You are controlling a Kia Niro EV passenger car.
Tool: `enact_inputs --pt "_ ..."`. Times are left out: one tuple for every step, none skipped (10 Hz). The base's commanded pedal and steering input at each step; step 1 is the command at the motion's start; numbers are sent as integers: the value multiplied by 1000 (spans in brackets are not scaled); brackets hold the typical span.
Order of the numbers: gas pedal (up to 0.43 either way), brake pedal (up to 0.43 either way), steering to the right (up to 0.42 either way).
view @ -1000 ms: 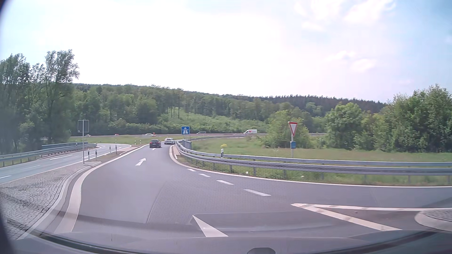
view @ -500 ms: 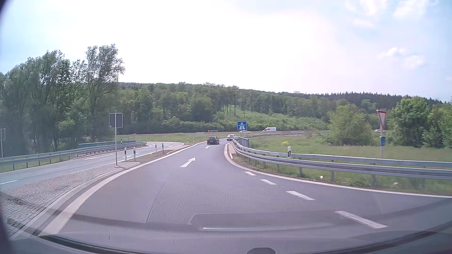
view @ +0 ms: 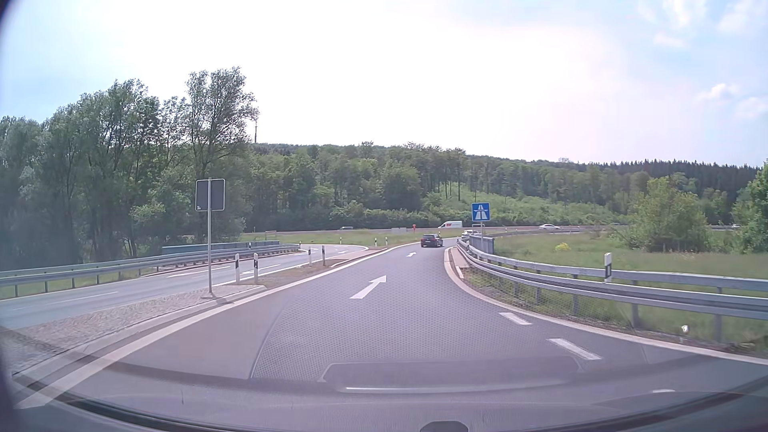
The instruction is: Follow the waypoints while adhering to traffic rules and regulations
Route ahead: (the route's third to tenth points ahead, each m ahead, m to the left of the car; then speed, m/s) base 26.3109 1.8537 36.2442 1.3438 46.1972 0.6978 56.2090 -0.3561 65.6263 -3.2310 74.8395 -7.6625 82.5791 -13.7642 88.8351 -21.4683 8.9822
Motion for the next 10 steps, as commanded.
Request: enact_inputs --pt "331 0 -51" --pt "331 0 -42" --pt "339 0 -31" --pt "339 0 -18" --pt "339 0 -7" --pt "339 0 -4" --pt "339 0 -4" --pt "339 0 -3" --pt "339 0 -3" --pt "339 0 0"
